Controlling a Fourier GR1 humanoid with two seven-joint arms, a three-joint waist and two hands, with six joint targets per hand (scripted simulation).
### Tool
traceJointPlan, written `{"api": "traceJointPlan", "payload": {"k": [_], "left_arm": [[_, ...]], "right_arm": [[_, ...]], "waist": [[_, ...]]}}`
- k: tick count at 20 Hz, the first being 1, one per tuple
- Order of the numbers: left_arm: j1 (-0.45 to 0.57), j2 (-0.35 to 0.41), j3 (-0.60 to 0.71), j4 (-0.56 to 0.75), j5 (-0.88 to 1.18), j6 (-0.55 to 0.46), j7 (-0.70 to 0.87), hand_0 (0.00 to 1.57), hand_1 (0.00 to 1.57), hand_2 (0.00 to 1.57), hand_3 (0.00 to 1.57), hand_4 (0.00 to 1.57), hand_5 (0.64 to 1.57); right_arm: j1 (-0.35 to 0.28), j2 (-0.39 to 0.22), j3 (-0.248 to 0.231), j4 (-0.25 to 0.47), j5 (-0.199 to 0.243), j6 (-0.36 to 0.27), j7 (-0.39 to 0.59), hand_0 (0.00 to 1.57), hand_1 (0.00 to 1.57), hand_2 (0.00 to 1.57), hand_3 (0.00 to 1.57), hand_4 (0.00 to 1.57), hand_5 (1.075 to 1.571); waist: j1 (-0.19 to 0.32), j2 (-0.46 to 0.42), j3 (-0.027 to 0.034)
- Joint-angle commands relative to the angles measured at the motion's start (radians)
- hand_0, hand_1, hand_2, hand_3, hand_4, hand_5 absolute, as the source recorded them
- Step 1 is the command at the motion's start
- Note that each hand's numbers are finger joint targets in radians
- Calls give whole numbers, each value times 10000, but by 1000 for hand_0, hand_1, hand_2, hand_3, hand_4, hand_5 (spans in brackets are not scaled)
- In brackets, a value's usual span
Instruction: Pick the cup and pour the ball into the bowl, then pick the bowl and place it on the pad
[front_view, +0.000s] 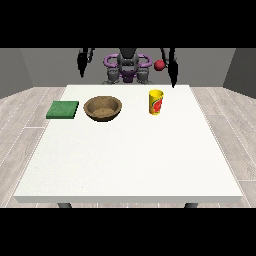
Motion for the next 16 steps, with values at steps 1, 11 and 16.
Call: {"api": "traceJointPlan", "payload": {"k": [1,11,16], "left_arm": [[-5,221,50,-569,8,-15,323,0,0,0,0,664,1566],[-229,-528,-439,-2883,1007,566,4108,0,0,0,0,635,1564],[-1718,-453,-360,-3715,610,1270,4529,0,0,0,0,581,1560]], "right_arm": [[-44,-247,-58,-572,-1,48,379,0,0,0,0,875,1533],[872,226,-192,-2293,-1411,-304,4255,0,0,0,0,860,1532],[264,-186,-763,-3667,-1929,-265,4720,0,0,0,0,789,1548]], "waist": [[-3,-1462,60],[-340,-4232,84],[-515,-2511,83]]}}
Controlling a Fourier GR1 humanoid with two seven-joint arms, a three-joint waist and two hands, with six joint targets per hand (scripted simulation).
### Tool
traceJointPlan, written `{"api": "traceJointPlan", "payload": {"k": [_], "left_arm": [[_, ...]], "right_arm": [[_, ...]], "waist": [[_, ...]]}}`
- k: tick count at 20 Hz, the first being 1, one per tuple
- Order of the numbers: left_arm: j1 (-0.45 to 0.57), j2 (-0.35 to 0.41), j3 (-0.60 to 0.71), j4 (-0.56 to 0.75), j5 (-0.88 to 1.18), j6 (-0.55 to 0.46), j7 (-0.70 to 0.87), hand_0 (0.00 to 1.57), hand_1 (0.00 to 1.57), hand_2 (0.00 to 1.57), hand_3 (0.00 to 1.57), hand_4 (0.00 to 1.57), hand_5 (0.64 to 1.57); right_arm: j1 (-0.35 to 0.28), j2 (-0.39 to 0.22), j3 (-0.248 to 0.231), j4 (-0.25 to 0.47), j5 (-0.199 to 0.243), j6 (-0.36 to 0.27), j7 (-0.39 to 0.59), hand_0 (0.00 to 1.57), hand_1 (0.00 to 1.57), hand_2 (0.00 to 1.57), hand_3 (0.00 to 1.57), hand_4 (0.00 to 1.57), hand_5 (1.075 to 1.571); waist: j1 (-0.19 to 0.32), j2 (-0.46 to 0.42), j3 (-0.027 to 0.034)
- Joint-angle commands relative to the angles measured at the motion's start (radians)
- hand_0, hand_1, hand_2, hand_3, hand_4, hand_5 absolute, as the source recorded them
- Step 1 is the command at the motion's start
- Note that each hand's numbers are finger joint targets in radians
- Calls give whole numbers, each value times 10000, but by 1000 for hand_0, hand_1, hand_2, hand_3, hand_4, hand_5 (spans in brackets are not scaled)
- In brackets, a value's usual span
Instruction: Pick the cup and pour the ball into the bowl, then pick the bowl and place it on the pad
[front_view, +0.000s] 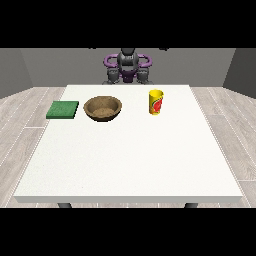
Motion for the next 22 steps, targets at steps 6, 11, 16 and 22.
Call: {"api": "traceJointPlan", "payload": {"k": [6,11,16,22], "left_arm": [[-1796,5,199,234,-501,337,-1151,0,0,0,0,609,1555],[-1695,280,339,1034,-714,-149,-3183,0,0,0,0,550,1513],[-2154,501,1085,2879,-783,-236,-5473,0,0,0,0,528,1491],[-1927,349,1252,5089,-875,-494,-7706,0,0,0,0,187,1472]], "right_arm": [[-446,300,123,-457,224,110,-1550,0,0,0,0,716,1540],[-884,190,-486,490,14,362,-2989,0,0,0,0,707,1542],[-1617,0,-757,607,-343,740,-3734,0,0,0,0,692,1551],[-1898,-792,-1733,1048,-1262,1466,-3819,0,0,0,0,676,1559]], "waist": [[-224,2836,0],[2,4240,1],[-457,5709,-5],[-691,5915,-6]]}}
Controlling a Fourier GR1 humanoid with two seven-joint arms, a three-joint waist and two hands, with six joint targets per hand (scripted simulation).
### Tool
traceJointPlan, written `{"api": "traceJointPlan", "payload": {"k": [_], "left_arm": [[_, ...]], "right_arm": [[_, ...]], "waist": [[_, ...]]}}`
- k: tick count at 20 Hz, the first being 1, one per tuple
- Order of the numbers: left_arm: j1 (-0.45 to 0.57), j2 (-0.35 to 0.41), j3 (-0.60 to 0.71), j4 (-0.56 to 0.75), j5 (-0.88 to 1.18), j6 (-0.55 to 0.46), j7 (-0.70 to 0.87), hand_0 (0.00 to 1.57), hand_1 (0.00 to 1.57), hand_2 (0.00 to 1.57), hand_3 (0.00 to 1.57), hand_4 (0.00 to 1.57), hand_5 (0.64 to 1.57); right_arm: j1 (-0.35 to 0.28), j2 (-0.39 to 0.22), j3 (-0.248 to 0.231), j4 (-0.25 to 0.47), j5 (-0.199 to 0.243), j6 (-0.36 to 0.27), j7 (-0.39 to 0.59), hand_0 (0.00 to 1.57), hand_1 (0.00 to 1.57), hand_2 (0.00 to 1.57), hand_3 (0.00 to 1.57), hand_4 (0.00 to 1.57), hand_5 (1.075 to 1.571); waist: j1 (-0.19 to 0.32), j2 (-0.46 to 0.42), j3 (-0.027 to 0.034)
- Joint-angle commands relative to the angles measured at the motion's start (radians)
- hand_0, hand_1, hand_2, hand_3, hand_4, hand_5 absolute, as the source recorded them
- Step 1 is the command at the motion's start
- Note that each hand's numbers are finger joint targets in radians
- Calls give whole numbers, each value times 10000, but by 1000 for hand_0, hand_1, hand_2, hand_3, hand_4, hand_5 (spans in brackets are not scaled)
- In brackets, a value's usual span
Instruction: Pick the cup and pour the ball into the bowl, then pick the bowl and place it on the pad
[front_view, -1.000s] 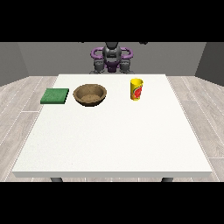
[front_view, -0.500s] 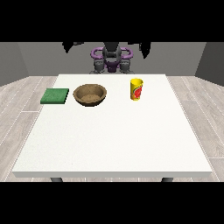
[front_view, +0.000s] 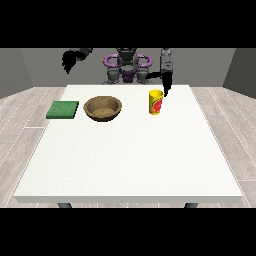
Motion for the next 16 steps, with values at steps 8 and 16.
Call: {"api": "traceJointPlan", "payload": {"k": [8,16], "left_arm": [[-1347,535,781,4412,166,-705,-2251,0,0,0,0,162,1432],[-1786,700,1281,6290,350,-692,-3606,0,0,0,0,363,1464]], "right_arm": [[-197,-338,-370,909,-285,346,-124,0,0,0,0,672,1562],[-216,-1353,-1536,2075,-1271,1657,-957,0,0,0,0,675,1564]], "waist": [[-165,-208,-3],[-388,-100,0]]}}
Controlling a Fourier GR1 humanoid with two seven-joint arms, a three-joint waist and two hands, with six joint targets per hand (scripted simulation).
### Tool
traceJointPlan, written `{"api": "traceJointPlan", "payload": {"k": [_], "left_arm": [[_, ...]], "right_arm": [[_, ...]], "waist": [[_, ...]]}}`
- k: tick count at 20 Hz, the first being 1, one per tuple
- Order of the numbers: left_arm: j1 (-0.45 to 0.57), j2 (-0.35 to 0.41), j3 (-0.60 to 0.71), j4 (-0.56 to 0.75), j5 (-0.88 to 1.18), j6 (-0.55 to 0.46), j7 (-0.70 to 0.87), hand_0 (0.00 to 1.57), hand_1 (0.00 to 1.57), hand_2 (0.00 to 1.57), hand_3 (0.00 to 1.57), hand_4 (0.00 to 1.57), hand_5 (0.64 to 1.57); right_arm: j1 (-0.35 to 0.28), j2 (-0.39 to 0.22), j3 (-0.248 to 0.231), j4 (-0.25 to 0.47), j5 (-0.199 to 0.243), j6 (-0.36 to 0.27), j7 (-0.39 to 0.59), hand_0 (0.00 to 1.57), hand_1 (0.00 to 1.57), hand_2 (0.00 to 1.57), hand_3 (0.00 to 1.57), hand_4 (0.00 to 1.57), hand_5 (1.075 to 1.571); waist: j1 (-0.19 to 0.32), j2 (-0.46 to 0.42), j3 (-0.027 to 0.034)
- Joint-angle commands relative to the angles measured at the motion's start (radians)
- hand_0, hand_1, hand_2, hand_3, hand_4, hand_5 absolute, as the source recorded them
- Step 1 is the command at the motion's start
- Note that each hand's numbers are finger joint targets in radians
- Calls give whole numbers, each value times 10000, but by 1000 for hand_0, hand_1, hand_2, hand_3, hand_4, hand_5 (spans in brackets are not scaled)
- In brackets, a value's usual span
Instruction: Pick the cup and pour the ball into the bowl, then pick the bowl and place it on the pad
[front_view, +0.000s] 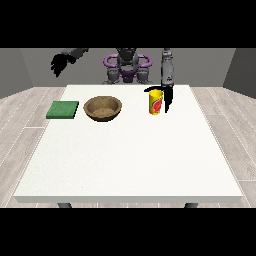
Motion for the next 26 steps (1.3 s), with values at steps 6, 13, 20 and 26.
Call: {"api": "traceJointPlan", "payload": {"k": [6,13,20,26], "left_arm": [[-837,305,236,2075,-891,1786,-1209,1226,1226,1571,1571,1336,1481],[-1031,421,118,2630,-1256,2495,-1355,1283,1283,1571,1571,1408,1418],[-1812,-140,-2175,2045,-3983,4767,1547,1298,1298,1571,1571,1398,1488],[-2825,-218,-4156,2873,-7104,6275,4277,1362,1362,1571,1571,1448,1533]], "right_arm": [[-575,-590,-157,-874,-843,266,1238,0,0,0,140,647,1569],[-142,-1280,-1208,-18,-1655,1105,842,0,0,0,151,628,1566],[-240,-1459,-1251,1840,-1437,1193,1050,0,0,0,276,639,1564],[-169,-1476,-1185,2771,-1001,1345,594,0,0,0,151,668,1561]], "waist": [[-871,402,-6],[-846,19,2],[-219,-1857,35],[-32,-2138,49]]}}
